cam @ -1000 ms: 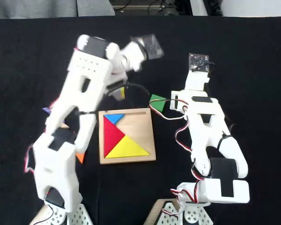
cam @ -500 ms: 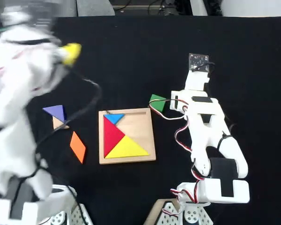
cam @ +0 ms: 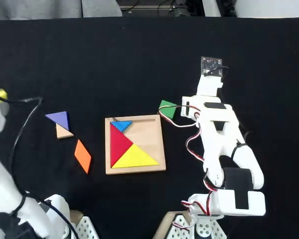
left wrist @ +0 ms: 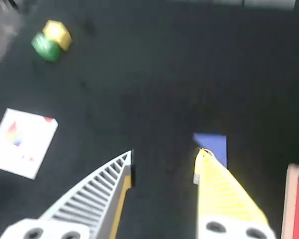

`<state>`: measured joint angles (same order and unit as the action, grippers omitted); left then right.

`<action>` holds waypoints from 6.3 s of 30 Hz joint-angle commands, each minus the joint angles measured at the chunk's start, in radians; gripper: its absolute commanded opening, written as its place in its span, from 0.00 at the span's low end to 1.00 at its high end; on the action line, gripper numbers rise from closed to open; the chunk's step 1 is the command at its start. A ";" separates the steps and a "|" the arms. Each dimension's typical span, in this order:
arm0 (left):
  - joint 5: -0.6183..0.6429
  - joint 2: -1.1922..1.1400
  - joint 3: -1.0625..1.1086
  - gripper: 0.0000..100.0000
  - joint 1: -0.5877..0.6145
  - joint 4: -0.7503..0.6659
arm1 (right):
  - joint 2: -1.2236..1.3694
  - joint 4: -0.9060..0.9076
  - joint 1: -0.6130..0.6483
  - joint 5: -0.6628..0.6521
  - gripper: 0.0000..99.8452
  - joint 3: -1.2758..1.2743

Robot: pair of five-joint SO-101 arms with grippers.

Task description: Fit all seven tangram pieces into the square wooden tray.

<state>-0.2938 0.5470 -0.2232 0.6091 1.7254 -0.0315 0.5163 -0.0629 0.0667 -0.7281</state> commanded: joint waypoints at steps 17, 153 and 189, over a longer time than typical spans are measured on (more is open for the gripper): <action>-0.021 0.552 1.495 0.21 0.315 -0.683 | -0.048 0.261 0.172 -0.460 0.17 0.142; -0.031 1.275 1.923 0.21 0.242 -0.591 | 0.056 0.736 0.511 -0.439 0.11 0.432; -0.031 1.275 1.923 0.21 0.242 -0.591 | 0.268 0.548 0.631 -0.439 0.04 0.433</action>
<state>-0.3138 1.8098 1.6809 0.8562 1.1285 0.2447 1.0702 0.5017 -0.3598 -0.3537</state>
